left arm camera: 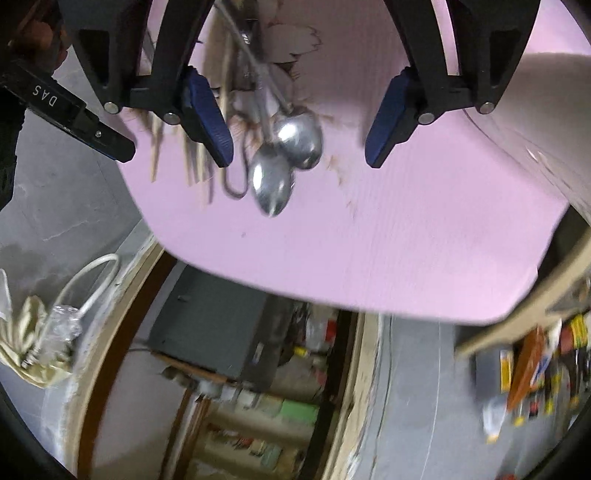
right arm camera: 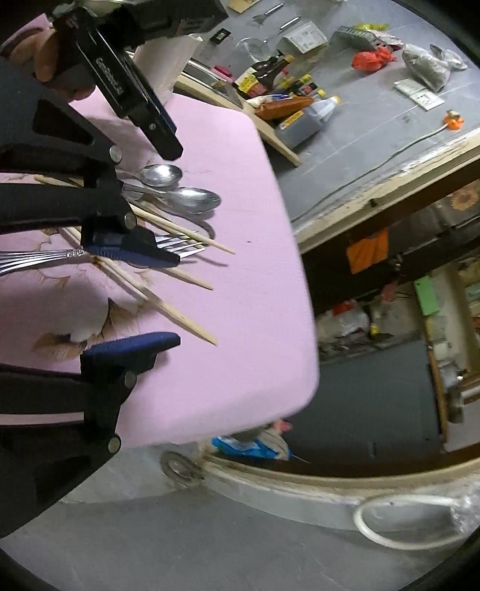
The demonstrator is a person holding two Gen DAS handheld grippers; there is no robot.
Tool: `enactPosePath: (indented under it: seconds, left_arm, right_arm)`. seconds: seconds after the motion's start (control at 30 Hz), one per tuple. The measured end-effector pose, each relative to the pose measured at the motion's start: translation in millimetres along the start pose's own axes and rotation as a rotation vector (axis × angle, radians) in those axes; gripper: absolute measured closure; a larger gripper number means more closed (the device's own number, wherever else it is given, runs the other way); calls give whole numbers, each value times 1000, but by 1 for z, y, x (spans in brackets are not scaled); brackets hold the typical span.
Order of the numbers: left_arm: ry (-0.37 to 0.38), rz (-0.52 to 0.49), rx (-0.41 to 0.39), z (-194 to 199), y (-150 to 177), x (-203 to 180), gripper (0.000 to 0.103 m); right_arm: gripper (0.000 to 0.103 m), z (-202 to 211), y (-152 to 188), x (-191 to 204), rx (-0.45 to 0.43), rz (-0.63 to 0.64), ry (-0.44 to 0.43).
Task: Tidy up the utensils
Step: 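Move both tools back over the utensil pile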
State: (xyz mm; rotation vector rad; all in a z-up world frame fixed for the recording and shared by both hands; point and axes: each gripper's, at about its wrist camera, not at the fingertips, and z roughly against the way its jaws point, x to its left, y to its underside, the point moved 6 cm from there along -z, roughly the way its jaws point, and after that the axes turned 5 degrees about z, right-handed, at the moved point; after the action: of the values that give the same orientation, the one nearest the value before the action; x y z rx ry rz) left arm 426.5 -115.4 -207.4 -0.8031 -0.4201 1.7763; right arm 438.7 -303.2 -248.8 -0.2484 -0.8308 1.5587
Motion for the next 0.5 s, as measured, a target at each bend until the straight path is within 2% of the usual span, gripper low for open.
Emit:
enactPosePath:
  seconds: [0.2, 0.33, 0.43, 0.5]
  left_arm:
    - [29, 49, 83, -22, 6, 12, 49]
    - [50, 38, 93, -28, 2, 10, 57]
    - [60, 12, 114, -33, -1, 7, 68]
    - [59, -6, 126, -34, -1, 5, 71]
  right_arm:
    - [76, -16, 10, -1, 55, -29, -19]
    - [76, -24, 7, -6, 69, -61, -28]
    - [77, -30, 1, -9, 82, -91, -30]
    - [81, -33, -2, -12, 92, -112, -30]
